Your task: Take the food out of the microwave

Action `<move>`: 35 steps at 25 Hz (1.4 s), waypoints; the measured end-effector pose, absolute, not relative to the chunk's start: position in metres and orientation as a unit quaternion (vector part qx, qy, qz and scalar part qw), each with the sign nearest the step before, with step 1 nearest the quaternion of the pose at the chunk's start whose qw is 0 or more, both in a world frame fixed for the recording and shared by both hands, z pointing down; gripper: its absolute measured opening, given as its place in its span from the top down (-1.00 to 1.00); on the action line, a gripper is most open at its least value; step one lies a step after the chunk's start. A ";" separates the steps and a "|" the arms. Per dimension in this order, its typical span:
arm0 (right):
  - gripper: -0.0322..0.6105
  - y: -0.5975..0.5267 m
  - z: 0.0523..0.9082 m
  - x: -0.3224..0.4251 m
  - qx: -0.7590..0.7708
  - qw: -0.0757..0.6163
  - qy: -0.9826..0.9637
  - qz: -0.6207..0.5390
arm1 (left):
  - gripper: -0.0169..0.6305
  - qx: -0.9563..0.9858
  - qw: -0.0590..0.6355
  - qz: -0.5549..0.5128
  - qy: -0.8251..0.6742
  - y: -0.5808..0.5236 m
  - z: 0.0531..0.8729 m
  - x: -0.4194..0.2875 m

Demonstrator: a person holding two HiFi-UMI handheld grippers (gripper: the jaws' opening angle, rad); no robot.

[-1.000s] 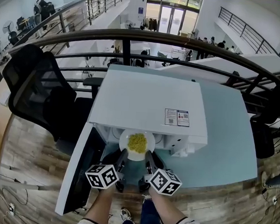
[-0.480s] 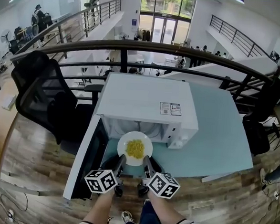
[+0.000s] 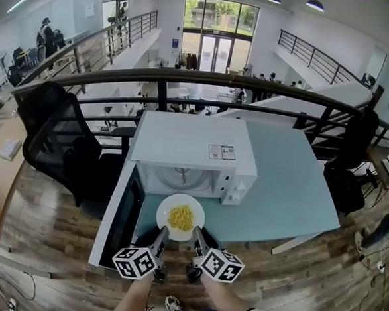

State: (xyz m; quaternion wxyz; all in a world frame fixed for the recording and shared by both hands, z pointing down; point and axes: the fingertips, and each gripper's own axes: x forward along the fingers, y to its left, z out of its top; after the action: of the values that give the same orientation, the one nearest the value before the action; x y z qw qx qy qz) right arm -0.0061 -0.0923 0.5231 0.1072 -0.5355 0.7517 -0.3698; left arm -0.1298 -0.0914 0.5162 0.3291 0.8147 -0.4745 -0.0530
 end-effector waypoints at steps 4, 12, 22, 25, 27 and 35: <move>0.66 -0.074 0.518 0.004 -0.528 0.107 0.753 -0.377 | 0.67 0.813 0.330 -0.054 -0.476 -0.072 0.511 -0.119; 0.67 -0.040 0.507 0.028 -0.500 0.096 0.770 -0.386 | 0.67 0.797 0.329 -0.070 -0.501 -0.029 0.501 -0.095; 0.67 0.019 0.497 0.058 -0.465 0.085 0.789 -0.393 | 0.68 0.781 0.320 -0.081 -0.530 0.042 0.489 -0.064; 0.67 0.037 0.496 0.066 -0.458 0.082 0.793 -0.394 | 0.68 0.778 0.319 -0.083 -0.535 0.062 0.487 -0.055; 0.67 0.049 0.496 0.071 -0.453 0.080 0.795 -0.396 | 0.68 0.774 0.319 -0.085 -0.540 0.075 0.488 -0.050; 0.68 0.089 0.503 0.090 -0.442 0.073 0.797 -0.405 | 0.69 0.767 0.319 -0.086 -0.550 0.117 0.492 -0.030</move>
State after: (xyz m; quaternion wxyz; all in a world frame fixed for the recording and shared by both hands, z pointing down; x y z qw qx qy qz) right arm 0.0899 0.0889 0.5034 0.0729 -0.4420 0.7971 -0.4049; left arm -0.0304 0.1171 0.4924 0.3194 0.7671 -0.5497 -0.0862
